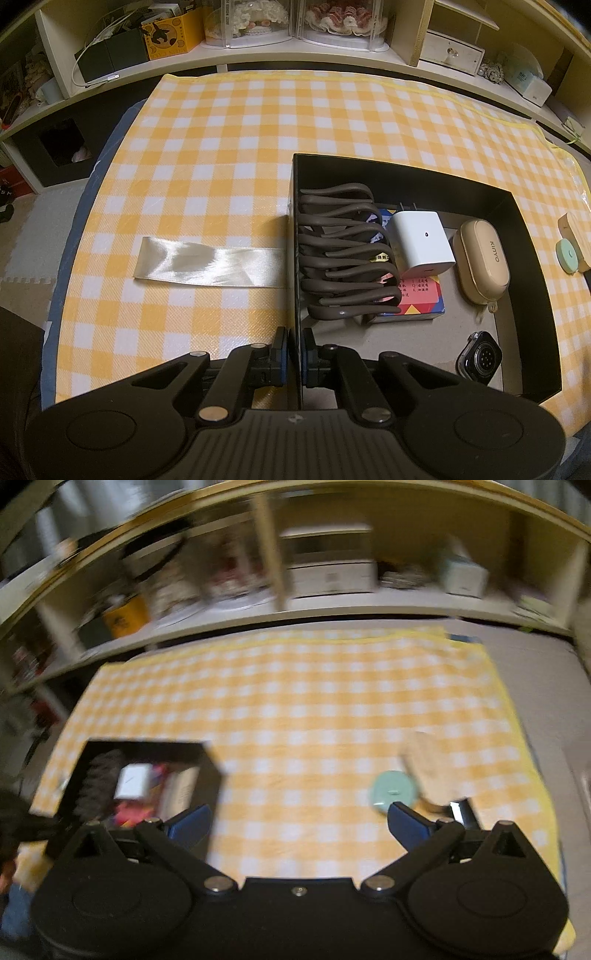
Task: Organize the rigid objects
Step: 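Grasp the mint-green round tape measure with the right gripper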
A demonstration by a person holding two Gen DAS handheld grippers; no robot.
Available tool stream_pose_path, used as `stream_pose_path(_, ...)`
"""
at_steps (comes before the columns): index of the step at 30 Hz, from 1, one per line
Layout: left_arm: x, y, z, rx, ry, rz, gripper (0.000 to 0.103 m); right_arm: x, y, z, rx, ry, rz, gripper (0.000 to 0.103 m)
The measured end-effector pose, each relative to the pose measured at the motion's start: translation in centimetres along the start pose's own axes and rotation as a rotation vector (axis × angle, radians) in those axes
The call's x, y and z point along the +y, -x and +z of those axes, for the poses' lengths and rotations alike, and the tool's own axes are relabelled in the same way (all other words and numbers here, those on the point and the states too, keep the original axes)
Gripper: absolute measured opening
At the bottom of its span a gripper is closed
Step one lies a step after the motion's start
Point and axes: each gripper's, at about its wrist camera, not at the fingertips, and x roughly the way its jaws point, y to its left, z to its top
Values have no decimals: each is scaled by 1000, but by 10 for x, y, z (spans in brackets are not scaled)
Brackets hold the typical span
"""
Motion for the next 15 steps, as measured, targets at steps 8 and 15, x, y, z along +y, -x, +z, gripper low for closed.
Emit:
stream_pose_path(8,0,0,0,0,0,0,7,-61,-9,7,-11,-170,-122,103)
stream_pose_path(15,0,0,0,-1,1,0,7,-84,-30,5,28,-331,-84,89)
